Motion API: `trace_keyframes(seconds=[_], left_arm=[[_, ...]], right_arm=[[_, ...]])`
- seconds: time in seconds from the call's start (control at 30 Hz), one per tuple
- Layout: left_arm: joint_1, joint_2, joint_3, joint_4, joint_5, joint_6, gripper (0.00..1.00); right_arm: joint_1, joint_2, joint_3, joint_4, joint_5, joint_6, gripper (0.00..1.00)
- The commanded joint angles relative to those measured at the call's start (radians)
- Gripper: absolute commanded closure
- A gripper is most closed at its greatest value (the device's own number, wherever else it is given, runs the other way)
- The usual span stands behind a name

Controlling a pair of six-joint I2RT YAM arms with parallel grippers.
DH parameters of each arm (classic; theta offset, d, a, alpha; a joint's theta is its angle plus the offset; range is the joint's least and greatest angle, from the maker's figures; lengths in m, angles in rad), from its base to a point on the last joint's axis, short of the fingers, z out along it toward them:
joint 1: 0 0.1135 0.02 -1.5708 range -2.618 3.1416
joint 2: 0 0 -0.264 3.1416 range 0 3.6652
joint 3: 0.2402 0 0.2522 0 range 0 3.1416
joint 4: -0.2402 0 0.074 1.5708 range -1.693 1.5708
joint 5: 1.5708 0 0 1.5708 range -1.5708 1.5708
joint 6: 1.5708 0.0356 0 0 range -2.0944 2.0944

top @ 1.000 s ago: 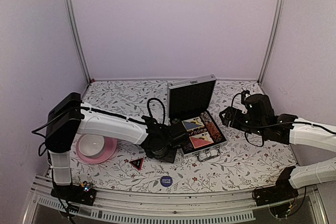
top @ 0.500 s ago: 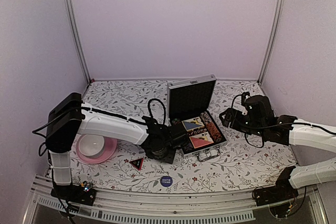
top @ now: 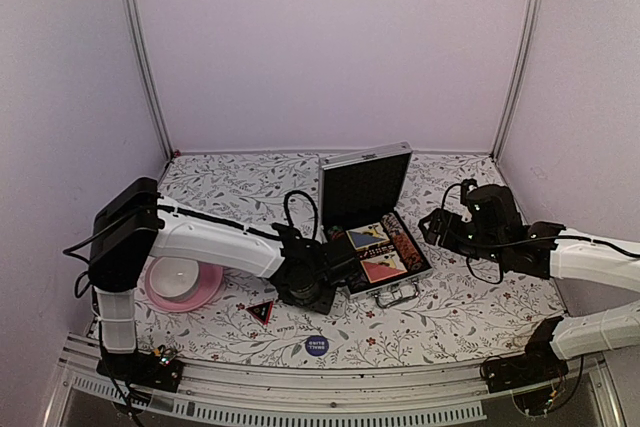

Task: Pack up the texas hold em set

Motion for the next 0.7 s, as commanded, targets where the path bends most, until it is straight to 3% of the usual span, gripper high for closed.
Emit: trace_keyframes(seconds=[0.0, 0.2, 0.5, 0.67], left_arm=[[-0.012, 0.041, 0.000, -0.010, 0.024, 0.007, 0.51], [-0.012, 0.047, -0.011, -0.009, 0.028, -0.002, 0.60], [-0.013, -0.030, -0.078, 0.025, -0.025, 0.009, 0.87], [-0.011, -0.098, -0.109, 0.070, -0.055, 0.049, 0.91]], right_arm=[[-0.010, -0.026, -0.023, 0.019, -0.011, 0.012, 0.13], [-0.016, -0.078, -0.046, 0.028, -0.003, 0.017, 0.13], [-0.023, -0.060, 0.001, 0.070, -0.023, -0.001, 0.13], [-0.027, -0.004, 0.035, 0.104, -0.048, 0.001, 0.13]])
